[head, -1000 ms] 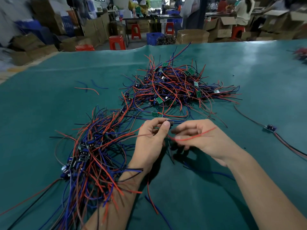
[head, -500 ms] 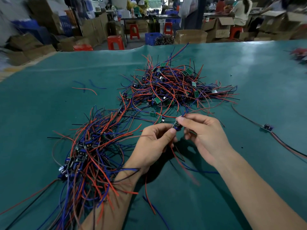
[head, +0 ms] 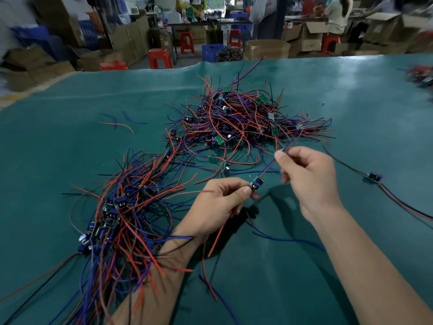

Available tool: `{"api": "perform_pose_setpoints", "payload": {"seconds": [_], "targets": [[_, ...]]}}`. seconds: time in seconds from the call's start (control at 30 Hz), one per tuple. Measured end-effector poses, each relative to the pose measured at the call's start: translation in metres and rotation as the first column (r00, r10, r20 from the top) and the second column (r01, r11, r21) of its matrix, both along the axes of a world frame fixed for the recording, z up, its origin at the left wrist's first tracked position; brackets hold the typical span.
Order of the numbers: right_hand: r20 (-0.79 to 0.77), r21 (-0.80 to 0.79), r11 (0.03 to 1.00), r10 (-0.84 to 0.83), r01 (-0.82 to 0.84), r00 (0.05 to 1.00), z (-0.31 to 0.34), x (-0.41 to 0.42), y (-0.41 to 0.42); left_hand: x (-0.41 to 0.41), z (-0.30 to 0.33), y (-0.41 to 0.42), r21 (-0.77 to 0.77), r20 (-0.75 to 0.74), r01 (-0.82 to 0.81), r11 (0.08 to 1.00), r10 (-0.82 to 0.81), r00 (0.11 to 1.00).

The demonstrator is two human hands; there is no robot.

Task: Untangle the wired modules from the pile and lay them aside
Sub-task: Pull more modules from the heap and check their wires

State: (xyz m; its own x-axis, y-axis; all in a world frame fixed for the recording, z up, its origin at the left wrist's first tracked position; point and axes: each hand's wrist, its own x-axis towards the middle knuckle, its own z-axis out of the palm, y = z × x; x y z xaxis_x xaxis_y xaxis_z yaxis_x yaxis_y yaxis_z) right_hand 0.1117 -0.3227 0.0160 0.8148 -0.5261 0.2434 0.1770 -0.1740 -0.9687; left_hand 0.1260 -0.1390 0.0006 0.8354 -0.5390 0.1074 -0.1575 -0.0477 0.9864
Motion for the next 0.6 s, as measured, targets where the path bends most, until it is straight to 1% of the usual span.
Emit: {"api": "perform_pose_setpoints", "payload": {"seconds": [0.03, 0.13, 0.2, 0.27, 0.3, 0.33, 0.37, 0.4, 0.43, 0.47, 0.5, 0.53, 0.57, 0.6], "targets": [[0.016, -0.002, 0.999, -0.052, 0.052, 0.999, 0.001, 0.001, -0.006, 0.0, 0.0, 0.0, 0.001, -0.001, 0.01, 1.0, -0.01, 1.0], [0.062, 0.115, 0.978, -0.181, 0.173, 0.982, 0.002, 0.002, -0.022, -0.001, 0.0, -0.001, 0.016, -0.005, 0.026, 1.0, -0.026, 1.0], [0.066, 0.159, 0.947, -0.292, 0.279, 0.954, 0.002, 0.002, -0.03, -0.001, -0.001, -0.001, 0.011, -0.014, 0.016, 1.0, -0.016, 1.0], [0.06, 0.212, 0.895, -0.414, 0.394, 0.908, 0.002, 0.002, -0.037, 0.0, -0.002, -0.001, -0.027, -0.028, -0.034, 0.999, 0.034, 0.999], [0.049, 0.237, 0.874, -0.448, 0.425, 0.893, 0.003, 0.001, -0.039, 0.0, -0.003, -0.001, -0.056, -0.041, -0.07, 0.996, 0.068, 0.997], [0.024, 0.247, 0.873, -0.44, 0.421, 0.898, 0.004, 0.0, -0.039, 0.001, -0.003, -0.001, -0.084, -0.055, -0.102, 0.991, 0.097, 0.994], [-0.015, 0.238, 0.896, -0.381, 0.374, 0.924, 0.004, -0.001, -0.037, 0.002, -0.004, -0.001, -0.105, -0.065, -0.122, 0.987, 0.116, 0.991], [-0.064, 0.209, 0.938, -0.268, 0.276, 0.961, 0.004, -0.003, -0.031, 0.002, -0.004, -0.001, -0.115, -0.068, -0.134, 0.984, 0.127, 0.99], [-0.118, 0.158, 0.978, -0.117, 0.135, 0.986, 0.003, -0.004, -0.022, 0.002, -0.005, -0.002, -0.121, -0.068, -0.139, 0.983, 0.132, 0.989], [-0.164, 0.099, 0.995, 0.049, -0.033, 0.985, 0.003, -0.006, -0.011, 0.002, -0.005, -0.002, -0.126, -0.067, -0.137, 0.983, 0.129, 0.989], [-0.196, 0.049, 0.98, 0.198, -0.192, 0.96, 0.002, -0.008, 0.0, 0.001, -0.004, -0.002, -0.133, -0.068, -0.126, 0.983, 0.118, 0.991], [-0.206, 0.007, 0.949, 0.311, -0.316, 0.928, 0.001, -0.01, 0.01, 0.001, -0.004, -0.002, -0.14, -0.069, -0.11, 0.984, 0.101, 0.993], [-0.195, -0.031, 0.921, 0.377, -0.39, 0.906, -0.001, -0.011, 0.018, 0.001, -0.003, -0.002, -0.143, -0.068, -0.091, 0.986, 0.082, 0.994], [-0.175, -0.06, 0.909, 0.397, -0.413, 0.901, -0.002, -0.011, 0.022, 0.0, -0.002, -0.001, -0.14, -0.069, -0.075, 0.987, 0.066, 0.995]]}}
